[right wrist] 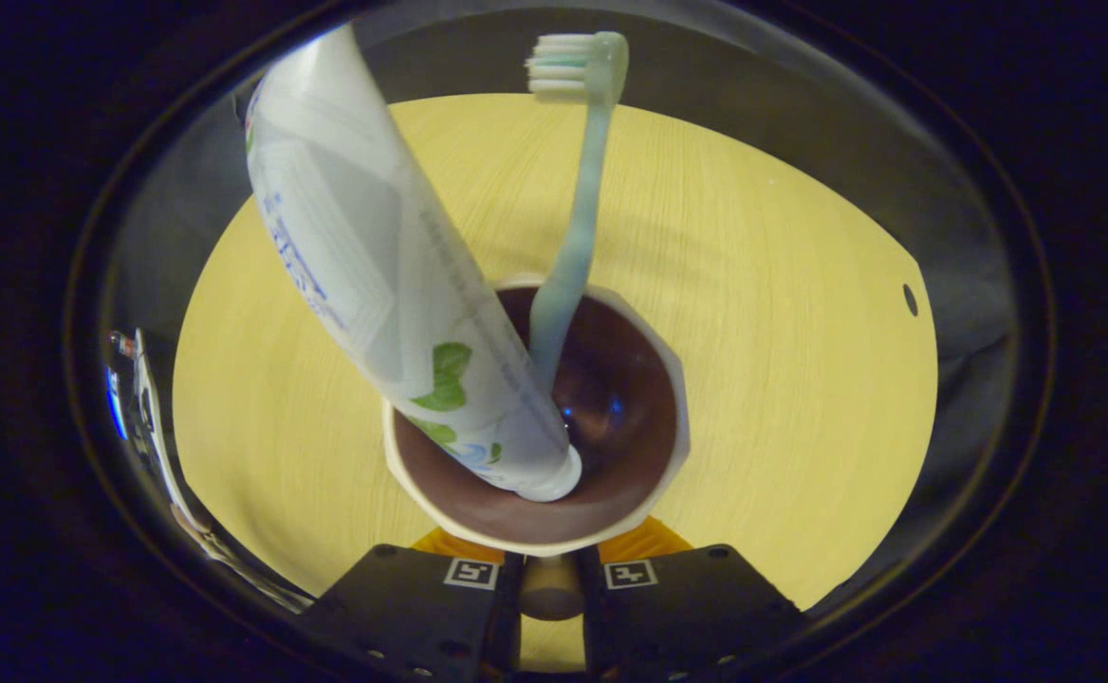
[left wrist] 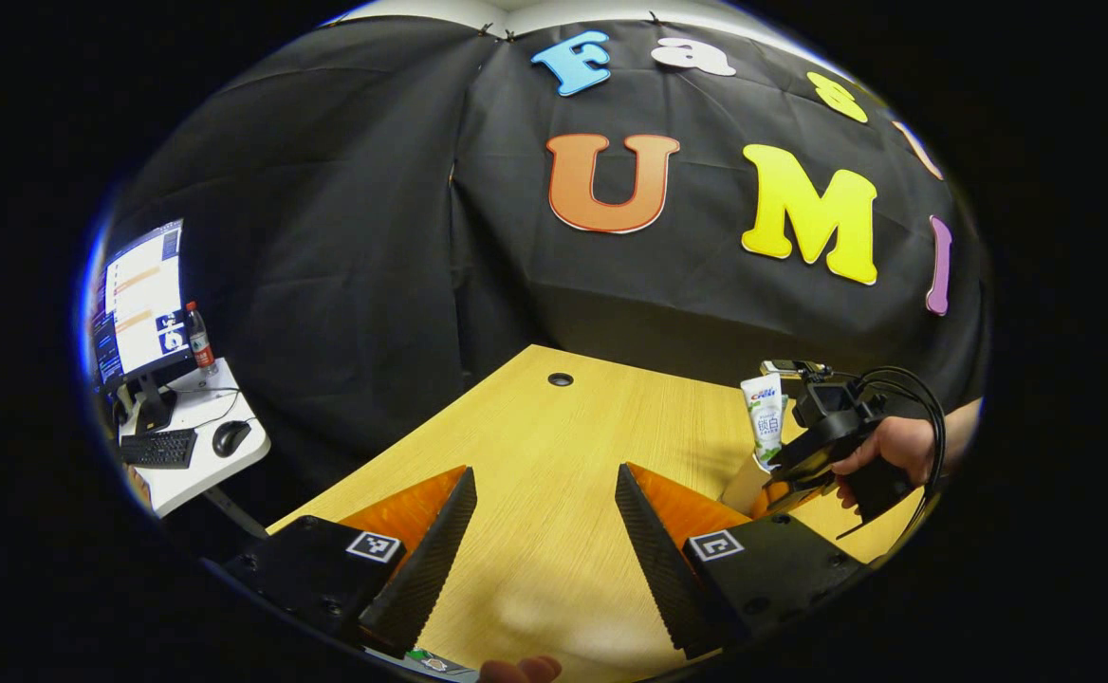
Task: Put the toothbrush and toothpaste on the desktop into the cup, then pick up the cup and place it on the coaster on the desktop.
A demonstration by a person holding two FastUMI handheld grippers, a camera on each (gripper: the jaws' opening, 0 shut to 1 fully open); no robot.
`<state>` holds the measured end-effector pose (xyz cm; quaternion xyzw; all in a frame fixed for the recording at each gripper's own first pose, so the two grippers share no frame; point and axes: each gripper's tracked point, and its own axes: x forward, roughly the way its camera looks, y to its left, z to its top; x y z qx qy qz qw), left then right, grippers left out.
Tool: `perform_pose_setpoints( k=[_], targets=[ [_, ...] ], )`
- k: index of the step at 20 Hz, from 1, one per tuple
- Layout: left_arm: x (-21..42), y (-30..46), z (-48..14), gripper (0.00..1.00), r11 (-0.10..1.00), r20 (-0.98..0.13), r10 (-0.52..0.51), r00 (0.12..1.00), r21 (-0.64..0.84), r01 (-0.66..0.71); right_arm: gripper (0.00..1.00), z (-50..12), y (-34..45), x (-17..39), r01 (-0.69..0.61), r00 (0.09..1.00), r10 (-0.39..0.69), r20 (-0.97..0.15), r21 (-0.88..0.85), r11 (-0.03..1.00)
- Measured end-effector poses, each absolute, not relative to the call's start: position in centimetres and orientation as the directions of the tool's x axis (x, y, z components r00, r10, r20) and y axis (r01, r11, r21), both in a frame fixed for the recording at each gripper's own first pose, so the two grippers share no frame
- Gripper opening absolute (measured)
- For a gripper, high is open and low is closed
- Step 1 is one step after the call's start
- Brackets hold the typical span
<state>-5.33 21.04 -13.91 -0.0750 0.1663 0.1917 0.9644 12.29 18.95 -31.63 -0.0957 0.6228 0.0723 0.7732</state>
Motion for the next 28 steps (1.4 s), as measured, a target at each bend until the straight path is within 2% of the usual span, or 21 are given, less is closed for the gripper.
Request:
perform_pose_setpoints(
  k=[3, 4, 5, 6, 7, 14, 18, 21, 24, 28],
  targets=[
    [-5.1, 20.8, -13.8, 0.94, 0.919, -0.351, 0.336, 0.874, -0.081, -0.386, 0.29, -31.7, 19.2, 11.5, -0.213, 0.197, 0.01, -0.98, -0.033, 0.976],
    [-5.0, 20.6, -13.8, 0.94, 0.922, -0.35, 0.33, 0.877, -0.079, -0.379, 0.34, -31.8, 19.3, 11.2, -0.212, 0.193, 0.018, -0.981, -0.024, 0.977],
    [-4.8, 20.3, -13.7, 0.94, 0.926, -0.348, 0.323, 0.88, -0.074, -0.369, 0.57, -31.6, 19.3, 10.9, -0.213, 0.194, 0.027, -0.981, -0.015, 0.977],
    [-4.7, 20.1, -13.6, 0.94, 0.93, -0.345, 0.32, 0.882, -0.065, -0.363, 0.71, -31.1, 19.3, 10.8, -0.21, 0.208, 0.033, -0.978, -0.012, 0.978],
    [-4.4, 19.8, -13.4, 0.94, 0.935, -0.34, 0.31, 0.888, -0.059, -0.349, 0.96, -30.8, 19.0, 10.4, -0.204, 0.23, 0.036, -0.973, -0.012, 0.979],
    [-1.4, 14.9, -11.1, 0.94, 0.973, -0.298, 0.199, 0.934, -0.052, -0.224, 0.98, -24.6, 16.3, 7.8, -0.172, 0.384, 0.098, -0.918, 0.033, 0.985],
    [0.9, 10.5, -8.7, 0.94, 0.991, -0.236, 0.111, 0.965, -0.045, -0.125, 0.97, -19.2, 10.8, 7.1, -0.14, 0.557, 0.053, -0.829, -0.031, 0.99],
    [2.7, 7.4, -6.4, 0.94, 0.997, -0.198, 0.057, 0.979, -0.047, -0.067, 0.98, -14.0, 7.0, 6.9, -0.104, 0.702, 0.018, -0.712, -0.077, 0.992],
    [3.3, 5.1, -3.5, 0.94, 0.998, -0.159, 0.03, 0.987, -0.054, -0.039, 0.98, -8.4, 4.2, 7.0, -0.047, 0.842, -0.002, -0.54, -0.076, 0.996],
    [3.4, 3.0, 0.8, 0.94, 0.998, -0.094, 0.006, 0.996, -0.056, -0.011, 0.96, -1.2, 0.9, 5.6, 0.034, 0.956, -0.053, -0.288, -0.073, 0.997]
  ],
)
